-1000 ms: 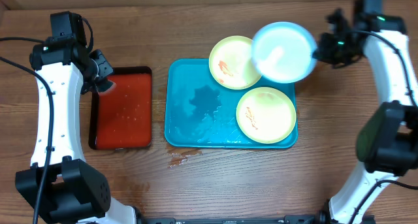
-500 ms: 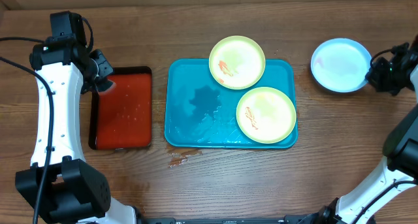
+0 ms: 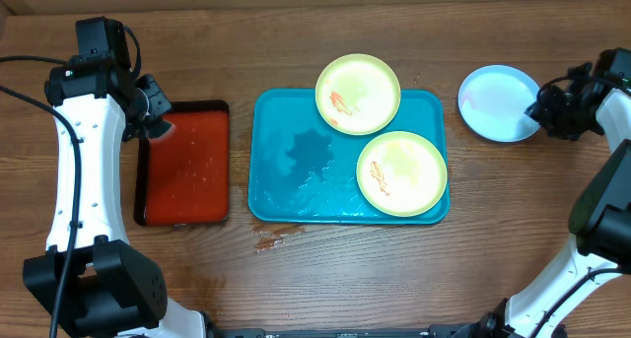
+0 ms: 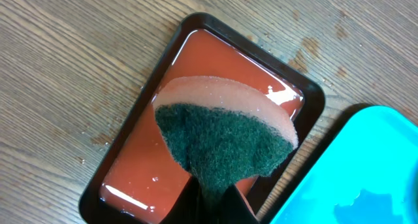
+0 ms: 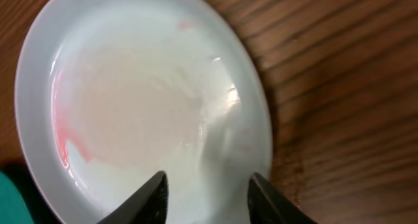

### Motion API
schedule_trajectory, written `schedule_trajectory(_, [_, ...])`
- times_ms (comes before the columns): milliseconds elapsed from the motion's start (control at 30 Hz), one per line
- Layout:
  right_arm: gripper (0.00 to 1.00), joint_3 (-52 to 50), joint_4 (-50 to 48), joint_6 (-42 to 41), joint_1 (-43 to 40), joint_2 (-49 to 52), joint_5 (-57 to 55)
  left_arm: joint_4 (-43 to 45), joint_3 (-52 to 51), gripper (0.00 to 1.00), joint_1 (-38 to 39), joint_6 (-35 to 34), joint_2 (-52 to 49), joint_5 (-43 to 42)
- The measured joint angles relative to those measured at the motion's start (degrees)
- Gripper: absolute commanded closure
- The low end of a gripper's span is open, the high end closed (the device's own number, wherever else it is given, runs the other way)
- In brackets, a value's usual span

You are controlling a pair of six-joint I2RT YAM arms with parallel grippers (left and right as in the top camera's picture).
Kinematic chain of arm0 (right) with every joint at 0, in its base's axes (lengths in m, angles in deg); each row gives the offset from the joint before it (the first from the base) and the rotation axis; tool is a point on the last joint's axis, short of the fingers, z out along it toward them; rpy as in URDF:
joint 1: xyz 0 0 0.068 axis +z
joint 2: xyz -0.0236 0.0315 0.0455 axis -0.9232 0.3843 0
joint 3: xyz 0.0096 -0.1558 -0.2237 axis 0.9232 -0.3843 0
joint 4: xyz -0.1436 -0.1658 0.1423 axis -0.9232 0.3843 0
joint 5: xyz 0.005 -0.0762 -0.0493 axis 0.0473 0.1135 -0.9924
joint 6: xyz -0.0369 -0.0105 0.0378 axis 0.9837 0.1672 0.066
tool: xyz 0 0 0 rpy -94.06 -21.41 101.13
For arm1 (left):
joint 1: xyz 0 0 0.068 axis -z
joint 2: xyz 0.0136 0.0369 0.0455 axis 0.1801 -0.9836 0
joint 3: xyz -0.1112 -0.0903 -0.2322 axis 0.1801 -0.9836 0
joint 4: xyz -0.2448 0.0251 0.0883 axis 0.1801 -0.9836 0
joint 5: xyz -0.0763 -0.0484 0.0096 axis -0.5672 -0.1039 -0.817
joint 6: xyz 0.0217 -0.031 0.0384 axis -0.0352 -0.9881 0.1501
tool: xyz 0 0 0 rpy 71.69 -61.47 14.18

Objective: Clean dirty plates on tray and stack at the side
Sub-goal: 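Place the white plate on the table right of the blue tray, then grasp the yellow plate rim with the right gripper and pull it center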

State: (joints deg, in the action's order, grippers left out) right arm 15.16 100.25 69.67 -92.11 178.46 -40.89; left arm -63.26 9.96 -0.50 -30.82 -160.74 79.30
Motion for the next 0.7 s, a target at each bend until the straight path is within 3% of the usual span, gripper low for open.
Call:
schedule_trajectory(200, [0.41, 4.7, 3.3, 1.6, 3.7, 0.2, 8.6, 0.5, 0.0, 0.96, 0.0, 0.0, 0.0, -0.7])
schedule_trajectory(367, [0.29, 9.6, -0.3, 5.5, 12.8, 0.2, 11.5, 0.5, 0.0, 0.96, 0.0, 0.0, 0.0, -0.8])
schedule_trajectory(467, [0.24, 9.9, -3.6, 8.8, 20.1, 0.2, 8.6, 0.5, 0.0, 0.96, 0.0, 0.0, 0.0, -0.9])
schedule_trajectory(700, [0.25, 10.0, -8.7, 17.6, 33.9, 2.3, -5.5, 0.5, 0.0, 0.96, 0.0, 0.0, 0.0, -1.0])
